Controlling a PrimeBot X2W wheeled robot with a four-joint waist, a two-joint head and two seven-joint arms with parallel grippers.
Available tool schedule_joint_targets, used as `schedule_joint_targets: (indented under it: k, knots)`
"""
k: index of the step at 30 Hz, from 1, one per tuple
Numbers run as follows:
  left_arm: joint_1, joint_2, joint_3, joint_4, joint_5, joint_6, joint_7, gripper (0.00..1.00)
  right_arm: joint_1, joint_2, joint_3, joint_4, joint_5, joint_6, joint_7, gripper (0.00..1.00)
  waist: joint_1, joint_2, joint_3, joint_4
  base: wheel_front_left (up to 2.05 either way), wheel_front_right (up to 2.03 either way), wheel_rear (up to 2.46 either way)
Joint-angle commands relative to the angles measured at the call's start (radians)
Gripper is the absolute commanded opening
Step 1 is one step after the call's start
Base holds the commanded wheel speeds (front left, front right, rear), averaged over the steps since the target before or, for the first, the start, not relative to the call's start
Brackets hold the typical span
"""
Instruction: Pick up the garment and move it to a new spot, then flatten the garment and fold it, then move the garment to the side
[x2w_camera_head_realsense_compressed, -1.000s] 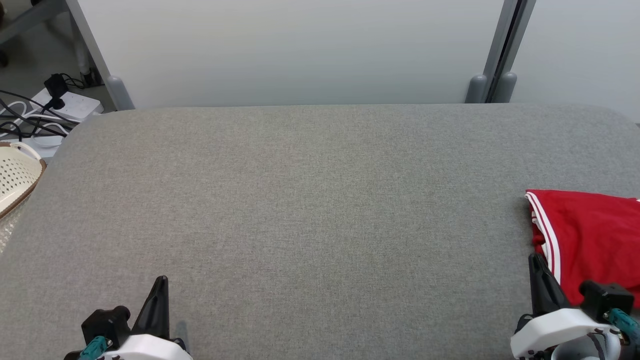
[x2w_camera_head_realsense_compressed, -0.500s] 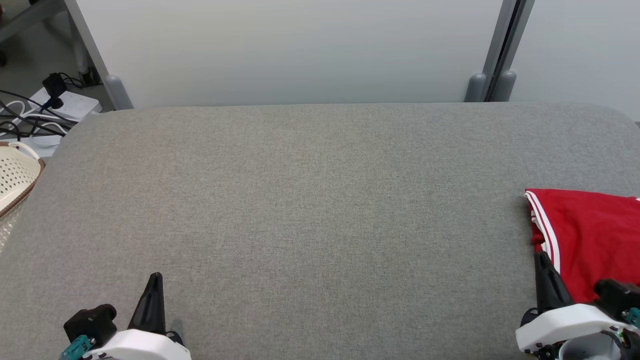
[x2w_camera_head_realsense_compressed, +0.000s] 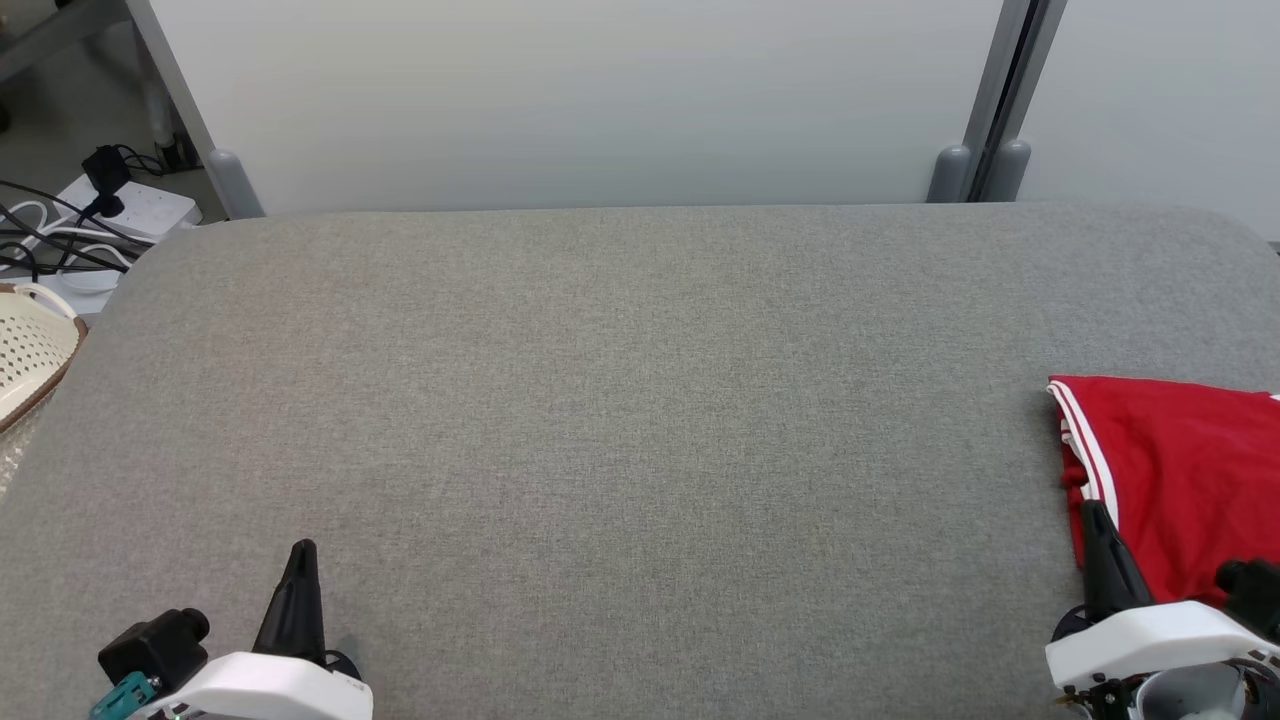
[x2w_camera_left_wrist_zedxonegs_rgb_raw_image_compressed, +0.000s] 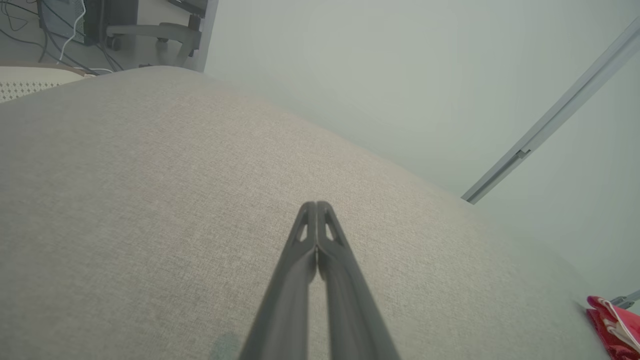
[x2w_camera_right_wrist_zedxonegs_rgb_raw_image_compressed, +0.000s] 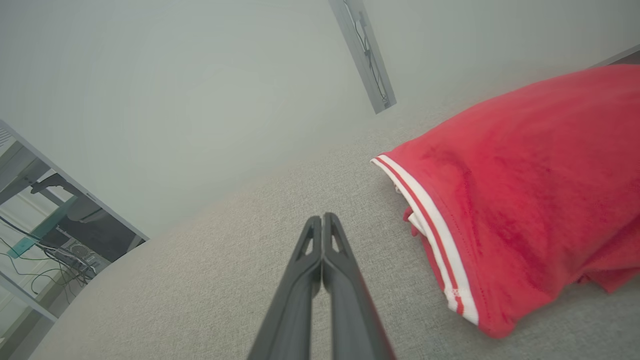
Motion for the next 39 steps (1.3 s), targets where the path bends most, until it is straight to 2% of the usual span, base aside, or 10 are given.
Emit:
schedule_joint_targets:
  k: [1, 39]
  knots:
    - [-0.037, 0.017, 0.005, -0.032, -0.025, -0.002, 0.003, 0.0, -0.026, -0.014, 0.003, -0.031, 0.024, 0.0, 0.007, 0.0, -0.0002, 0.0, 0.0, 0.0, 0.0, 0.0, 0.0]
    - [-0.042, 0.022, 0.006, -0.092, -0.488, -0.005, 0.118, 0.0, -0.013, -0.016, -0.013, -0.087, 0.476, 0.0, 0.119, 0.0, -0.0002, 0.0, 0.005, -0.007, 0.0, 0.0, 0.0]
